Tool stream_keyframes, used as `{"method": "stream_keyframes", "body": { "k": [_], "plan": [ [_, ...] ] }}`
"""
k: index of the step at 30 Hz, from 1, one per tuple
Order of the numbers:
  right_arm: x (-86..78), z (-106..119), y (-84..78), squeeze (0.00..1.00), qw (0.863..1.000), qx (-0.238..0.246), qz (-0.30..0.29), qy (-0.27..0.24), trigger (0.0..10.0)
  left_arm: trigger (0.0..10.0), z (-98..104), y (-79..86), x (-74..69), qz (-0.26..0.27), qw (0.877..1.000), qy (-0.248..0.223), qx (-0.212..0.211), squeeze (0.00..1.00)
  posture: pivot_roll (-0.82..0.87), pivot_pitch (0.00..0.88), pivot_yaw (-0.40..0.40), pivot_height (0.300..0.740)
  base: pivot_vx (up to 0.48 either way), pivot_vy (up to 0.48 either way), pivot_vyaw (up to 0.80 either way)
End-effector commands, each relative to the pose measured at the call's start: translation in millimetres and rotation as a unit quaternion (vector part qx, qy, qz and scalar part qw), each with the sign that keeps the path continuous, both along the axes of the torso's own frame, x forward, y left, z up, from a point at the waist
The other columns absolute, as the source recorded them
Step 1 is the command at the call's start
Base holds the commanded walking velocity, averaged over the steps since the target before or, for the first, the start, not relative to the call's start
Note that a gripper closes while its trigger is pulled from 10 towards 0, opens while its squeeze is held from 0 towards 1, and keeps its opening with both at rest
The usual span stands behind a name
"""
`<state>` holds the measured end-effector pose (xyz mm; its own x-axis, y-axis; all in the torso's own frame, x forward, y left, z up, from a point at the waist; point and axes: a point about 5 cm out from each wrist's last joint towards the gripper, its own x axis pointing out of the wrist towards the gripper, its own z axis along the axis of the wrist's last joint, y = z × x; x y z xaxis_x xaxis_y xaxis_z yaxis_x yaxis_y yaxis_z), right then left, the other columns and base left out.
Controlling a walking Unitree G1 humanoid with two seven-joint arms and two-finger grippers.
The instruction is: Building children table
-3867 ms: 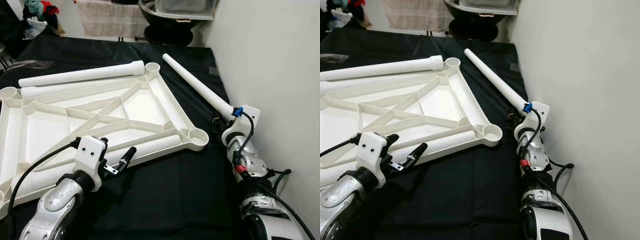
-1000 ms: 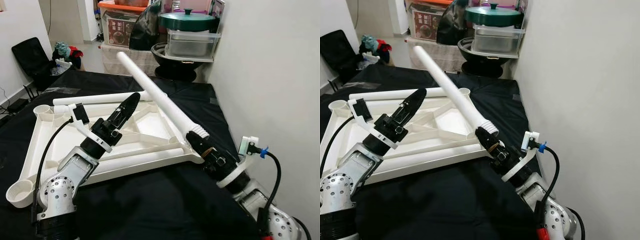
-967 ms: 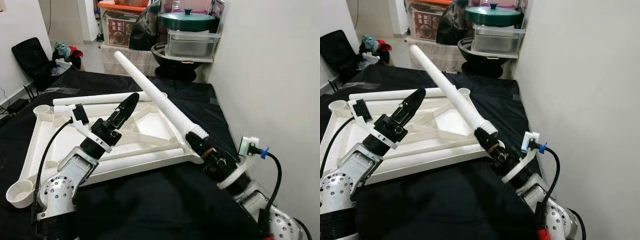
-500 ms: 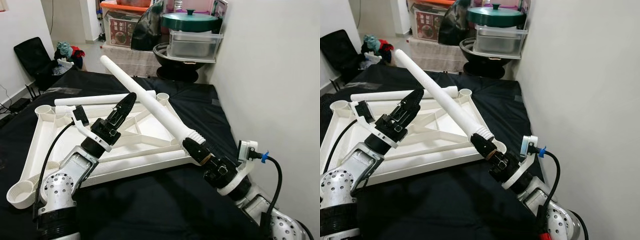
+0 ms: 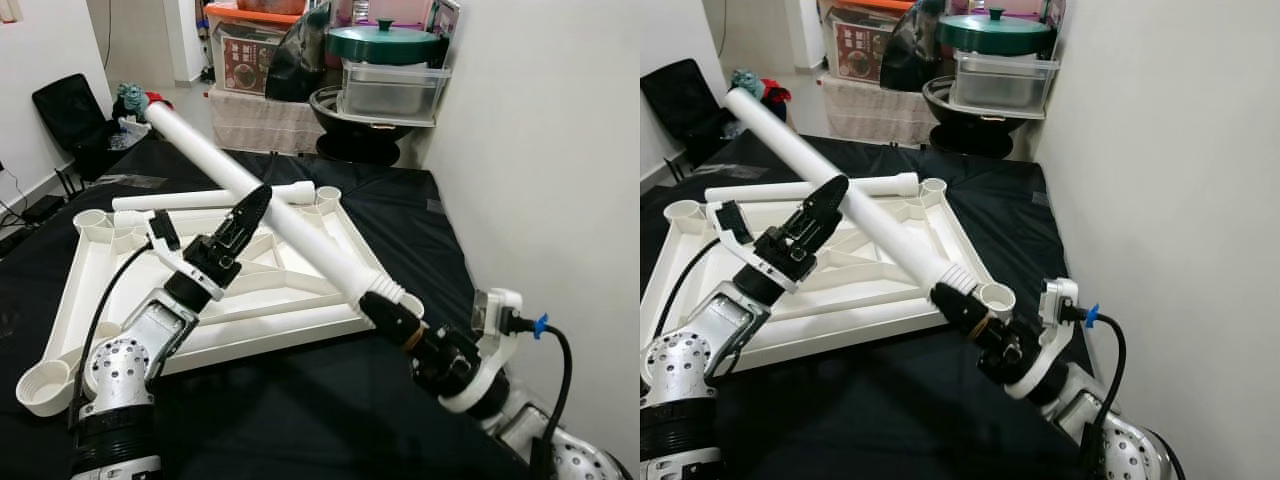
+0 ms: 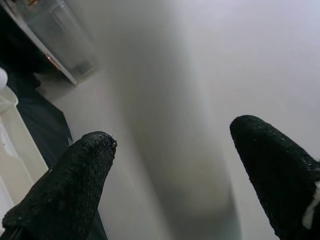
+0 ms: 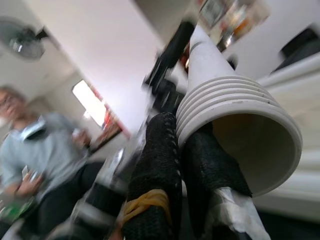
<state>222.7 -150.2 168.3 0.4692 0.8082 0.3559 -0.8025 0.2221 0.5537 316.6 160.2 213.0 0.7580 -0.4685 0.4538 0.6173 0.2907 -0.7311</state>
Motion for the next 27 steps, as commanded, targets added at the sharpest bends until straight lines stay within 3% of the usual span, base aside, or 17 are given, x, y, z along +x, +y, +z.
{"method": "stream_keyframes", "body": {
  "k": [1,9,10,16,27],
  "plan": [
    [-3.0,0.9,1.3,0.00,1.000,-0.011,0.016,-0.012,0.0,10.0,2.9,1.5,2.1,0.001,1.000,-0.007,-0.001,0.00,0.03,0.000,-0.063,0.740,0.000,0.000,0.00],
    [-2.6,-17.5,-1.5,0.00,0.998,-0.061,0.017,-0.002,0.0,10.0,11.4,3.4,4.3,0.006,1.000,-0.020,-0.009,0.00,0.03,0.000,-0.065,0.740,0.000,0.000,0.00],
    [-0.2,-18.7,-3.1,0.00,0.998,-0.065,0.008,-0.001,0.0,0.0,13.6,4.4,2.2,0.003,0.999,-0.031,-0.014,0.00,0.04,0.000,-0.065,0.740,0.000,0.000,0.00],
    [10.9,-18.6,-9.8,0.00,0.997,-0.072,-0.022,-0.008,0.0,0.0,16.7,4.7,-1.2,-0.003,0.999,-0.048,-0.022,0.00,0.04,0.000,-0.065,0.740,0.000,0.000,0.00],
    [15.8,-18.0,-10.5,0.00,0.997,-0.073,-0.022,-0.018,0.0,0.0,20.3,3.0,-2.1,-0.011,0.998,-0.062,-0.024,0.00,0.05,0.000,-0.062,0.740,0.000,0.000,0.00]
  ]
}}
